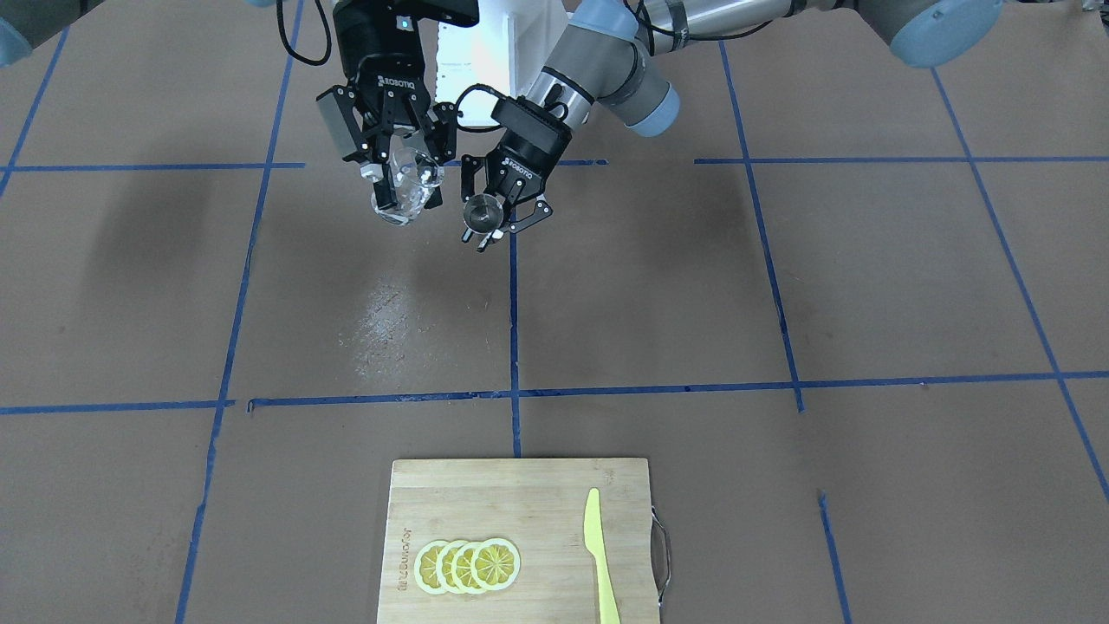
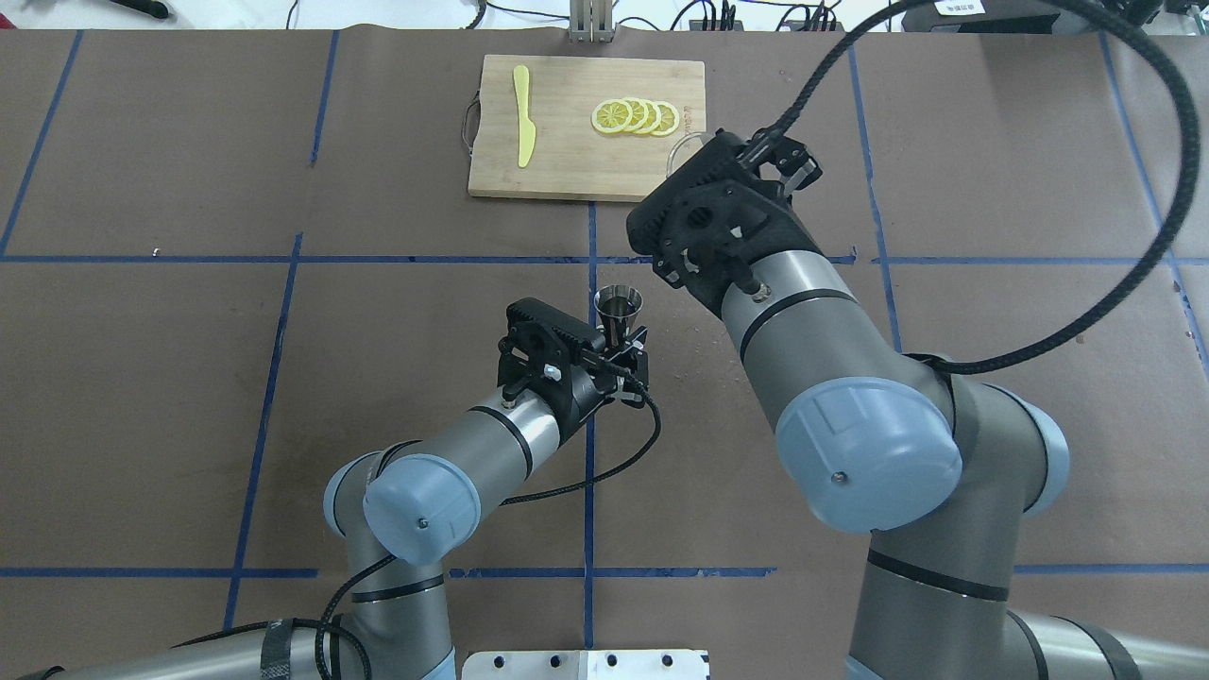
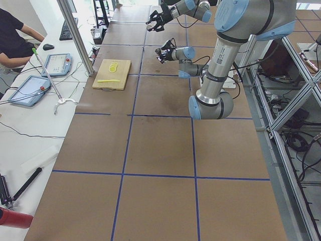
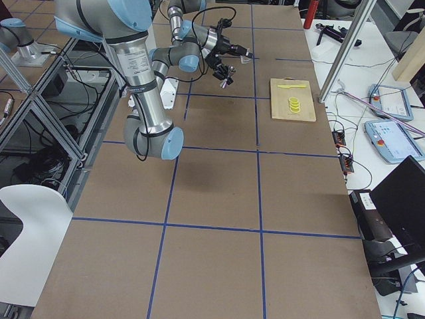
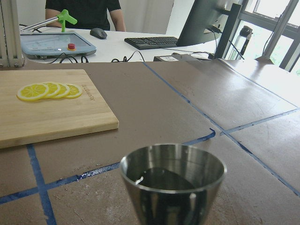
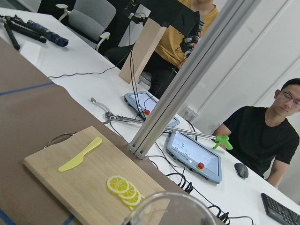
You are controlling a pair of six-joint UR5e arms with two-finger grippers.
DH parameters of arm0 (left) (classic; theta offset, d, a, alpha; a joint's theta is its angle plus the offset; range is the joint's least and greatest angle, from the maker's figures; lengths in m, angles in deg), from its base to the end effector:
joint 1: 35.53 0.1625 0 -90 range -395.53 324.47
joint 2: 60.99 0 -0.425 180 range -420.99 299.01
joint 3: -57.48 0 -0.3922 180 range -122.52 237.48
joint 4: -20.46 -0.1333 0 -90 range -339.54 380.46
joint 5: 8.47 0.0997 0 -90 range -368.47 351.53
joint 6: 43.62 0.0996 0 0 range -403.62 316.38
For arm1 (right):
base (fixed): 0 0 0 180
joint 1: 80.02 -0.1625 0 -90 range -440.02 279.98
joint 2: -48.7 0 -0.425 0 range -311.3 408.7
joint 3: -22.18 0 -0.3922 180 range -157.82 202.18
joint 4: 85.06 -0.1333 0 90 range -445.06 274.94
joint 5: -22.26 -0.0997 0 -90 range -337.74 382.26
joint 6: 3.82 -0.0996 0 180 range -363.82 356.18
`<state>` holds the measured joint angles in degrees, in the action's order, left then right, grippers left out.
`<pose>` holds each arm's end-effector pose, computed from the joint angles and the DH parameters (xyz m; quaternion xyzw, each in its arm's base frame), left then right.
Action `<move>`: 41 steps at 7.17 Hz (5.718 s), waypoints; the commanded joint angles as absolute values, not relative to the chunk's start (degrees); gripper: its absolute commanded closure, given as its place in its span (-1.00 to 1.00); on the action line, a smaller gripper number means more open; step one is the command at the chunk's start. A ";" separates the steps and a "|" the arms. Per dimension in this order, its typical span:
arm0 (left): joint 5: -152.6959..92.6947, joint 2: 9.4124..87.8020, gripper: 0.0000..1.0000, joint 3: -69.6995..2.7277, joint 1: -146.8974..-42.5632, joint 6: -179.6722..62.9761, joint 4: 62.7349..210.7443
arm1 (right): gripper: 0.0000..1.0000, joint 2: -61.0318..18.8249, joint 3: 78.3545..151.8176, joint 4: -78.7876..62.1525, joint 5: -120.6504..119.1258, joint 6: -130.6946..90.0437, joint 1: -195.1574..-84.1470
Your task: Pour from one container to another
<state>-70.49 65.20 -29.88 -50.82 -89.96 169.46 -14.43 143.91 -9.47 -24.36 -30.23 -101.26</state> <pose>0.5904 -0.3480 0.1852 0.4905 0.5283 -0.0050 0.6931 -0.3881 -0.3673 0.1327 0.5922 -0.2077 -0.0648 0.7759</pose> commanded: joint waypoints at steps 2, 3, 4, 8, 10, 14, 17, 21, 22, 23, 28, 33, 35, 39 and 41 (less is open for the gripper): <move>-70.17 61.11 1.00 -30.40 -53.28 -89.94 173.02 | 1.00 -19.31 147.86 -9.30 -24.23 -46.24 -102.34; -69.91 58.74 1.00 -33.02 -54.51 -90.46 173.13 | 1.00 -20.98 147.95 -9.22 -24.50 -49.15 -102.95; -66.25 56.11 1.00 -34.52 -55.04 -91.07 173.04 | 1.00 -23.60 148.04 -9.21 -24.76 -54.83 -103.22; -63.23 46.28 1.00 -36.10 -60.83 -94.86 173.04 | 1.00 -33.80 148.30 -9.21 -25.55 -81.13 -103.66; -59.80 41.86 1.00 -37.61 -61.72 -101.76 172.95 | 1.00 -35.58 148.22 -9.22 -25.20 -81.17 -104.19; -43.49 32.89 1.00 -37.27 -61.38 -112.14 172.86 | 1.00 -40.85 148.13 -9.21 -25.46 -81.26 -104.19; -35.04 31.21 1.00 -34.45 -56.21 -118.40 172.95 | 1.00 -41.55 147.51 -9.48 -25.64 -85.91 -104.02; -33.52 31.21 1.00 -34.45 -54.52 -118.59 173.13 | 1.00 -54.30 141.45 -33.30 -24.25 -87.58 -102.62; -33.60 31.21 1.00 -34.36 -54.26 -118.59 173.13 | 1.00 -54.30 139.97 -33.30 -21.71 -87.58 -100.09; -33.60 31.21 1.00 -33.67 -54.17 -118.59 173.13 | 1.00 -54.39 138.13 -33.04 -18.64 -87.50 -96.75; -32.99 31.82 1.00 -30.07 -53.38 -118.76 173.21 | 1.00 -54.74 135.73 -33.03 -17.20 -84.42 -91.80; -25.79 31.83 1.00 -26.20 -48.64 -119.64 172.42 | 1.00 -54.74 136.00 -33.65 -18.61 -82.31 -91.89; -25.52 31.83 1.00 -26.10 -47.05 -119.56 172.25 | 1.00 -54.74 136.08 -33.65 -18.79 -82.40 -91.80; -25.61 32.18 0.58 -26.19 -46.35 -119.56 172.42 | 1.00 -54.74 136.09 -33.65 -18.79 -82.40 -91.89; -25.69 32.18 0.44 -26.10 -46.35 -119.56 172.42 | 1.00 -54.74 136.17 -33.65 -18.79 -82.31 -91.89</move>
<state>-25.63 32.17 -26.14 -46.37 -119.56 172.42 -54.74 136.12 -33.65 -18.78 -82.38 -91.89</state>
